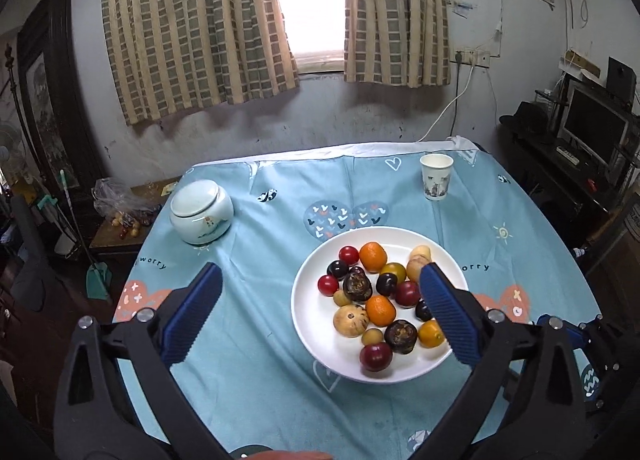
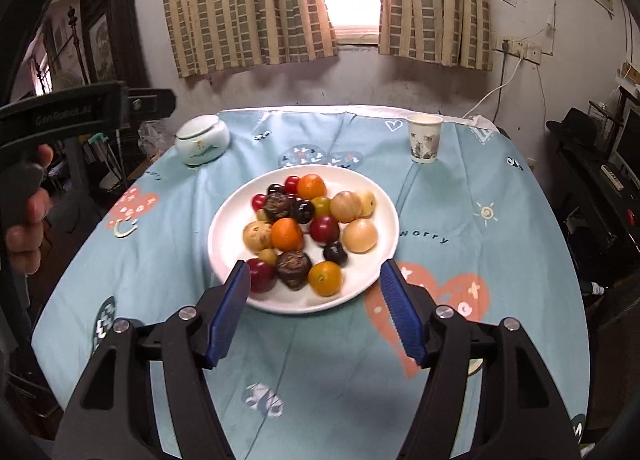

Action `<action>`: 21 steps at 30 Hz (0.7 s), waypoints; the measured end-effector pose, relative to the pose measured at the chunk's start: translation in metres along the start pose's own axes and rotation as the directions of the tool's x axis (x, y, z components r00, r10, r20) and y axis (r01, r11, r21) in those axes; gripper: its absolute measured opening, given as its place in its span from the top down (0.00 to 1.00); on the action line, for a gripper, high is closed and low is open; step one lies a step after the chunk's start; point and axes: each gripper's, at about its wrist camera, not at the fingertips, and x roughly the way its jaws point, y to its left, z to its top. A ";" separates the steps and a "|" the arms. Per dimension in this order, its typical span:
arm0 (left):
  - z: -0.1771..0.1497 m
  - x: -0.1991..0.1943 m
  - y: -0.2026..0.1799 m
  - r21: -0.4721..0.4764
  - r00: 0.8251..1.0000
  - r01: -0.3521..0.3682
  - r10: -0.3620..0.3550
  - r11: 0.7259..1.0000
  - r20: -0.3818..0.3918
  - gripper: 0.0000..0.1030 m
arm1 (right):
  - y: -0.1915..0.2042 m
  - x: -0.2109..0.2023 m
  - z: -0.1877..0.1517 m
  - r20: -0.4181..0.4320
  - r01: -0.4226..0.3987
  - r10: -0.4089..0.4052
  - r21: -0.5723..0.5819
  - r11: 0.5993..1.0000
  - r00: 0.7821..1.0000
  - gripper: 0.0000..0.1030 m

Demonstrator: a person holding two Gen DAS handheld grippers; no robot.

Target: Organize fruits

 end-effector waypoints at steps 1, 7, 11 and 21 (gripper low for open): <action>0.000 -0.005 -0.002 0.008 1.000 0.000 0.000 1.000 0.001 0.03 | 0.004 -0.005 0.000 0.012 -0.003 0.003 -0.011 1.000 1.000 0.34; -0.006 -0.026 -0.007 0.032 1.000 0.021 -0.022 0.999 0.016 0.03 | 0.024 -0.029 0.004 0.073 -0.016 0.021 -0.073 0.997 0.997 0.34; -0.007 -0.034 -0.003 0.012 0.999 0.024 -0.025 1.000 0.027 0.02 | 0.029 -0.035 0.005 0.082 -0.017 0.025 -0.090 0.996 0.996 0.34; -0.008 -0.048 -0.001 -0.016 0.996 -0.014 0.016 1.000 0.088 0.03 | 0.029 -0.036 0.005 0.078 -0.011 0.018 -0.086 0.996 0.997 0.34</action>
